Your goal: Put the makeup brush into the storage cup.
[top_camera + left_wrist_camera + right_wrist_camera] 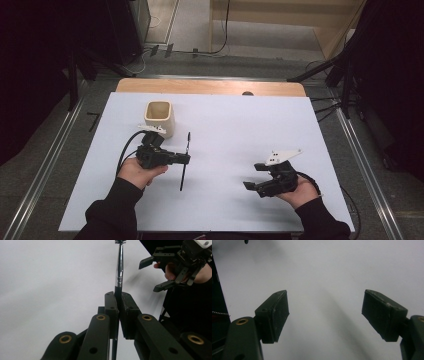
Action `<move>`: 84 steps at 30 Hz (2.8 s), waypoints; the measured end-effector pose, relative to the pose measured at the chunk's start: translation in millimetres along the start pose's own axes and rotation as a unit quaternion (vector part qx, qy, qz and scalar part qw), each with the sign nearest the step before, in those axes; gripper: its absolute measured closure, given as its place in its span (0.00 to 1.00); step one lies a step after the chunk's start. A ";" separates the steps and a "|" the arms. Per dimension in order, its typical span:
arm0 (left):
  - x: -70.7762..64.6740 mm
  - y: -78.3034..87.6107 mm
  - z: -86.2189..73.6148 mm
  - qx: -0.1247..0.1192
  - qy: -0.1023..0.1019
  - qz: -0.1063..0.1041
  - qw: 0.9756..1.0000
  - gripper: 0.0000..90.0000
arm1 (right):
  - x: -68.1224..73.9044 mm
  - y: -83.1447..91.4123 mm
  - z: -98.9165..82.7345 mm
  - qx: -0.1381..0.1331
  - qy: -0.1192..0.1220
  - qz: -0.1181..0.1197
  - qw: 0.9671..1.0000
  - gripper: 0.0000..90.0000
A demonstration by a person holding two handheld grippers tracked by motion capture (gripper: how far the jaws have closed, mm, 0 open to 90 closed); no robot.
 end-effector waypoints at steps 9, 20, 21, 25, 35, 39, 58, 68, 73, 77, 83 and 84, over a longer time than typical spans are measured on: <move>7.1 10.8 0.0 -0.006 0.004 0.009 1.000 0.95 | -1.1 -0.7 -0.6 0.000 -0.002 0.001 1.000 0.26; 15.6 23.0 -0.4 -0.014 0.011 0.020 1.000 0.95 | -2.3 -0.8 -1.1 0.002 -0.003 0.000 1.000 0.26; 16.2 23.7 -0.5 -0.016 0.013 0.022 1.000 0.95 | -2.2 -0.9 -1.0 0.002 -0.002 0.000 1.000 0.26; 20.3 29.1 -0.9 -0.019 0.016 0.024 0.999 0.95 | -2.3 -1.0 -1.0 0.002 -0.002 0.000 1.000 0.26; 30.7 41.4 -2.5 -0.026 0.022 0.047 0.998 0.95 | -2.4 -1.4 -1.2 0.003 -0.003 0.000 1.000 0.26; 34.6 45.6 -3.1 -0.028 0.027 0.054 0.998 0.95 | -2.5 -1.8 -1.2 0.004 -0.003 -0.001 1.000 0.26; 45.9 55.9 2.1 -0.044 0.040 0.068 0.996 0.95 | -2.5 -4.0 -1.4 0.007 -0.003 0.003 1.000 0.26; 51.3 55.4 11.4 -0.048 0.040 0.069 0.996 0.95 | -3.0 -5.0 -1.2 0.008 0.000 0.004 1.000 0.26; 56.0 58.6 19.2 -0.056 0.039 0.066 0.995 0.95 | -3.0 -6.0 -1.2 0.010 0.000 0.005 1.000 0.26; 59.2 60.1 23.0 -0.060 0.044 0.063 0.995 0.95 | -3.0 -6.6 -0.9 0.009 0.000 0.006 1.000 0.26; 60.9 64.2 33.4 -0.072 0.039 0.049 0.995 0.95 | -3.1 -7.0 -0.9 0.010 0.000 0.005 1.000 0.26; 62.5 64.7 36.6 -0.070 0.038 0.048 0.996 0.95 | -3.0 -7.0 -1.0 0.011 -0.002 0.005 1.000 0.26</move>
Point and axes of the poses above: each handheld gripper's, and its own axes: y roughly backward along the jaws, z roughly out of its top, x roughly to its left, the point moved 2 cm from there along -y, roughly forward along the jaws, and after that the axes turned 3 degrees about y, right-handed, at the moved point
